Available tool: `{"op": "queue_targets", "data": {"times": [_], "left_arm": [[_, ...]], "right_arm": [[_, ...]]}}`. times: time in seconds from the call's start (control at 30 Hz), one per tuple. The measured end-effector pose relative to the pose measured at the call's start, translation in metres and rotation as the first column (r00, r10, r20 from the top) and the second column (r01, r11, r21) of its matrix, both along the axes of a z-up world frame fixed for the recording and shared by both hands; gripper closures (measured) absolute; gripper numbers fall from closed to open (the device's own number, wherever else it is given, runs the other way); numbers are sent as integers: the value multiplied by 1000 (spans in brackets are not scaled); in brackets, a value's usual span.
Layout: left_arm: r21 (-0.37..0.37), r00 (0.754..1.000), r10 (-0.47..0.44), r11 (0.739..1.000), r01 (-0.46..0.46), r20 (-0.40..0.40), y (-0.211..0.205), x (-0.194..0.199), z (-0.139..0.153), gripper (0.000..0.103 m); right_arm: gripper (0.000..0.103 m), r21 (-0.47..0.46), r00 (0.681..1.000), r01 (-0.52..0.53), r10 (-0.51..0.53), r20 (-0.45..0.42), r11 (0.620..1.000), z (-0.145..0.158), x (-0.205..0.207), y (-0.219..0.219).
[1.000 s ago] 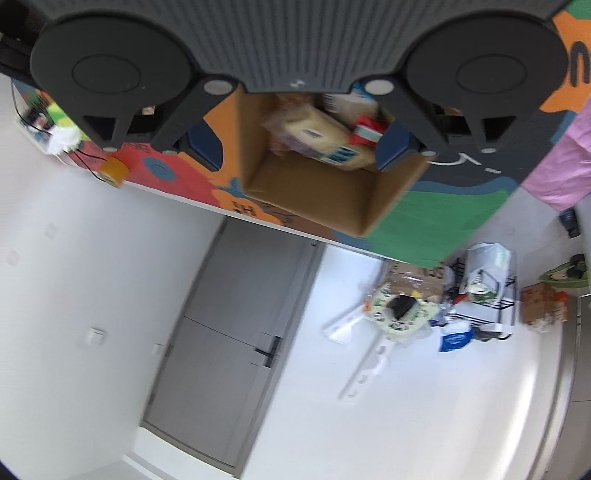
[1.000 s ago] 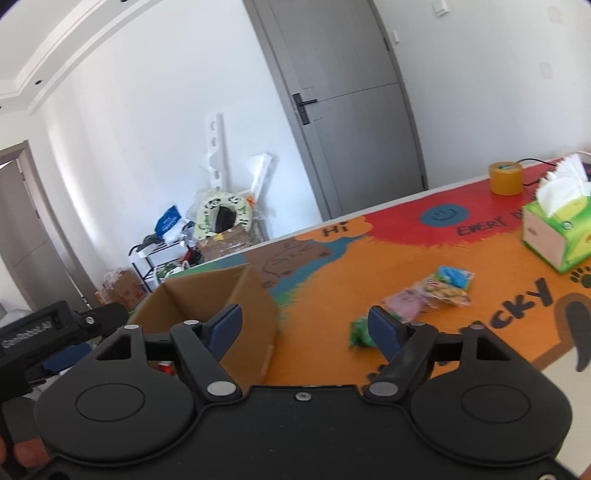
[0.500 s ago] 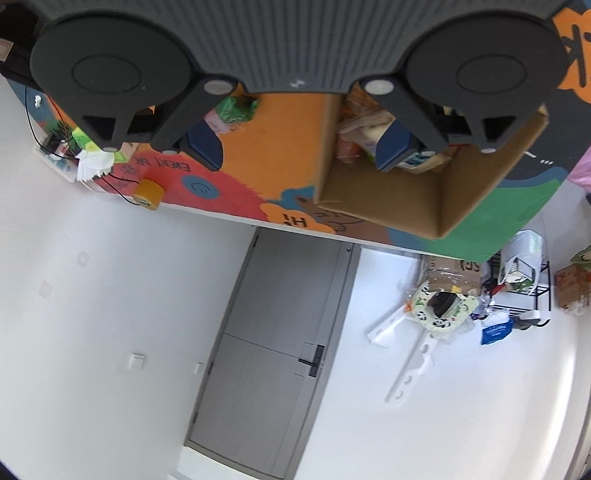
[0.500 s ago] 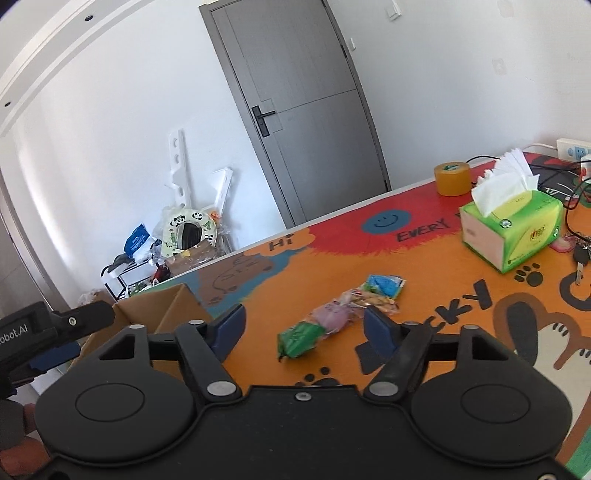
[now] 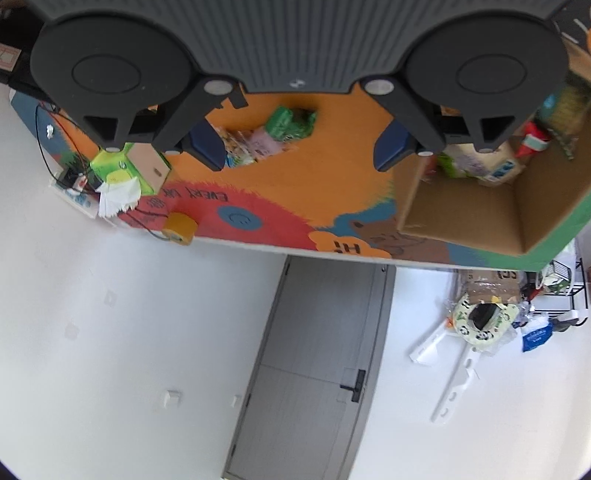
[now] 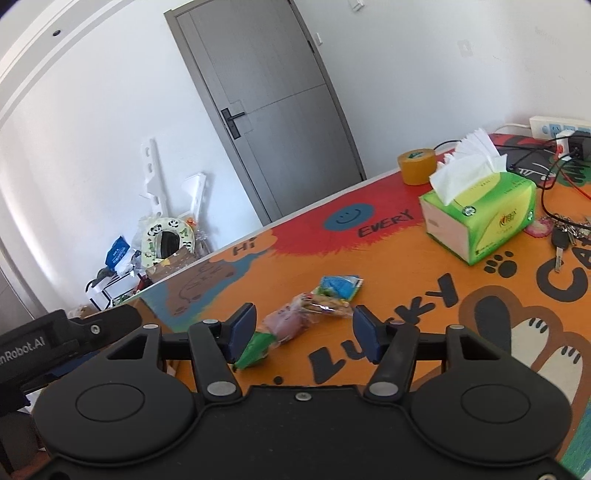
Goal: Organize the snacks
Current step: 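Move both grippers back over the remaining snacks on the mat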
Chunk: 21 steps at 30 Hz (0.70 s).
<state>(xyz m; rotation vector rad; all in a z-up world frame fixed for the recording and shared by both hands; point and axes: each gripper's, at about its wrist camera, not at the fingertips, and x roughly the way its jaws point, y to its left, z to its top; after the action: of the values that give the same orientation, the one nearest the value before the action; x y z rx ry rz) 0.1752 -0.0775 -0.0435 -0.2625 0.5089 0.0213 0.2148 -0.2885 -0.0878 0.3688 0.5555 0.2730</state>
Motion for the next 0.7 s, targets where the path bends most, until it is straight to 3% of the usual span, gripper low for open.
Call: {"op": "queue_targets", "data": {"times": [0.7], "left_arm": [[9, 987, 36, 999, -35, -159, -26, 68, -52, 19]], "right_arm": [[44, -2, 997, 31, -31, -66, 1000, -20, 36, -25]]}}
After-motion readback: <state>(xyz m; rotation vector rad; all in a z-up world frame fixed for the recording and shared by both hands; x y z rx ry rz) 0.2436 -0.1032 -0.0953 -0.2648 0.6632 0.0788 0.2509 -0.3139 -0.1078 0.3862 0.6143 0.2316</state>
